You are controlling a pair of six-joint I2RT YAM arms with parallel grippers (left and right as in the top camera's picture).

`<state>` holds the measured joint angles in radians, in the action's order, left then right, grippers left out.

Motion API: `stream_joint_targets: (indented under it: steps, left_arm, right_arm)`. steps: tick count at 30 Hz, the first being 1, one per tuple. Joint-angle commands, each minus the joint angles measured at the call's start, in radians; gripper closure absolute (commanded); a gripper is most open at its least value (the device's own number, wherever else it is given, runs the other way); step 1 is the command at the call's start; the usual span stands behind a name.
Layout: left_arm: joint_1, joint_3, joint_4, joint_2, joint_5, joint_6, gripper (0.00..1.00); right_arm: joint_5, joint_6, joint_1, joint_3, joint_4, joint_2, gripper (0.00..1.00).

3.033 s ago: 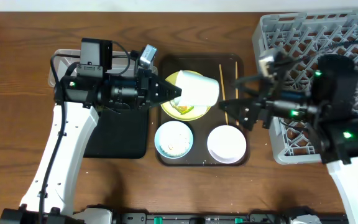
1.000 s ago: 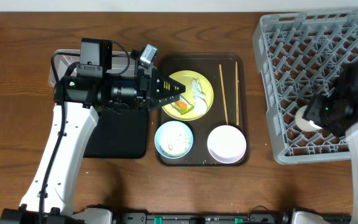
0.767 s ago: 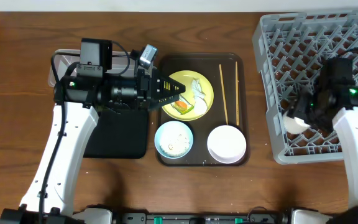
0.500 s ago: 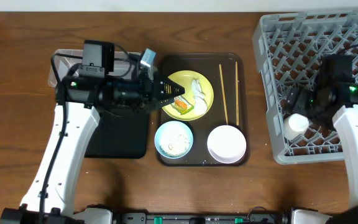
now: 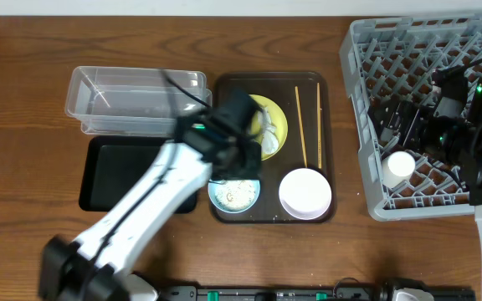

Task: Sort waste into correct bins and load items into the dishwasher rack
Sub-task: 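Grasp the blue bowl of rice with the left gripper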

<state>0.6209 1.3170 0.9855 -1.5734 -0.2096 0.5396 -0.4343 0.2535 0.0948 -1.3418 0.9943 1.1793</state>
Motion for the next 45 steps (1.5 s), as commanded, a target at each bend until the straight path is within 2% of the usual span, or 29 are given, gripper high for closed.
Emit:
stream_joint_targets:
  steps: [1, 7, 10, 13, 17, 27, 30, 33, 34, 39, 42, 45]
  left_arm:
    - [0.079, -0.006, -0.010, -0.098, 0.155, 0.149, 0.48]
    - [0.162, -0.006, -0.060, -0.246, 0.205, 0.174, 0.53]
    - [0.164, -0.006, -0.060, -0.291, 0.229, 0.177, 0.60]
    - [0.164, -0.006, -0.064, -0.325, 0.228, 0.177, 0.71]
    - [0.164, -0.006, -0.071, -0.340, 0.220, 0.176, 0.94]
    - [0.164, -0.004, -0.064, -0.263, 0.192, 0.154, 0.94]
    - [0.164, -0.004, -0.072, -0.266, 0.196, 0.154, 0.86]
    - [0.166, -0.005, -0.075, -0.287, 0.200, 0.154, 0.83]
    - [0.166, -0.006, -0.077, -0.298, 0.199, 0.154, 0.78]
    - [0.166, -0.007, -0.082, -0.336, 0.199, 0.154, 0.76]
    - [0.171, -0.007, -0.082, -0.351, 0.199, 0.154, 0.77]
    - [0.179, -0.007, -0.081, -0.354, 0.198, 0.153, 0.94]
  right_arm:
    - [-0.049, 0.004, -0.008, -0.010, 0.010, -0.004, 0.01]
    - [-0.049, 0.004, -0.008, -0.010, 0.027, -0.003, 0.01]
    - [-0.049, 0.004, -0.008, -0.010, 0.028, -0.003, 0.01]
    - [-0.049, 0.004, -0.008, -0.010, 0.030, -0.003, 0.01]
    - [-0.049, 0.004, -0.008, -0.010, 0.030, -0.003, 0.01]
    - [-0.048, 0.015, -0.008, -0.010, 0.030, -0.003, 0.01]
    - [-0.048, 0.016, -0.008, -0.010, 0.026, -0.003, 0.02]
    - [-0.048, 0.016, -0.008, -0.010, 0.028, -0.003, 0.01]
    - [-0.049, 0.016, -0.008, -0.010, 0.029, -0.003, 0.01]
    - [-0.048, 0.016, -0.008, -0.010, 0.028, -0.003, 0.01]
    - [-0.048, 0.016, -0.008, -0.010, 0.028, -0.003, 0.01]
    - [-0.048, 0.016, -0.008, -0.010, 0.027, -0.003, 0.01]
